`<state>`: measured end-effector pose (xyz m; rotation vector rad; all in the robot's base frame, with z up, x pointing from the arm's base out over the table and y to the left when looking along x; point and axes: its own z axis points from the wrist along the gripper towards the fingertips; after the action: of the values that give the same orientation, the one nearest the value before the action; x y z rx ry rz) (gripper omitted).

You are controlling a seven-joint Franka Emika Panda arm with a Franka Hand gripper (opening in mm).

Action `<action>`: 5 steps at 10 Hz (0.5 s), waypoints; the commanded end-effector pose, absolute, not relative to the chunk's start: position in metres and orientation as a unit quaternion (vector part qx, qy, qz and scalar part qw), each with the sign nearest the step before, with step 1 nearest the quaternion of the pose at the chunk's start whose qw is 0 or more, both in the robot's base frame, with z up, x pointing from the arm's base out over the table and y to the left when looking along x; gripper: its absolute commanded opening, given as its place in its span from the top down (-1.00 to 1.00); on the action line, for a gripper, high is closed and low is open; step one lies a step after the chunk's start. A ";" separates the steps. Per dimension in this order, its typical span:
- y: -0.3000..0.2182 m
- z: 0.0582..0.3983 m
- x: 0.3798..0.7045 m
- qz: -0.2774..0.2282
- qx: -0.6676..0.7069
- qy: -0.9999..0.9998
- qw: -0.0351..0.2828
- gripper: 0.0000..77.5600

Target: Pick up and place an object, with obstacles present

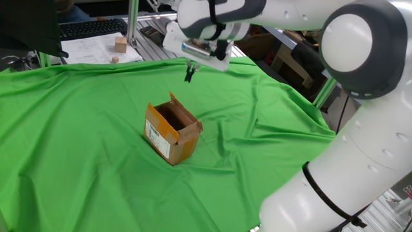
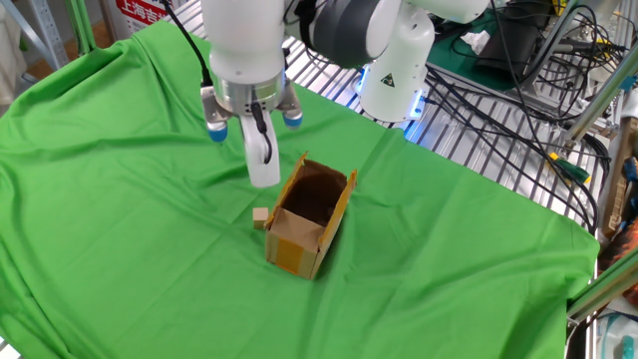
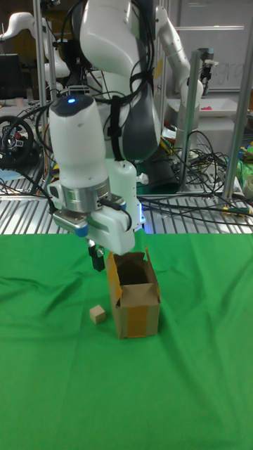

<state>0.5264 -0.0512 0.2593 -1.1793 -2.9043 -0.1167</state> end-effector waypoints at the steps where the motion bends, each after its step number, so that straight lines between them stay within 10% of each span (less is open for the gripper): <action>1: -0.057 0.241 0.520 -0.034 -0.400 -0.916 0.003 1.00; 5: -0.058 0.218 0.517 -0.032 -0.433 -0.901 0.005 1.00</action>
<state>0.5182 -0.0567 0.2256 -1.3172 -2.8413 -0.0988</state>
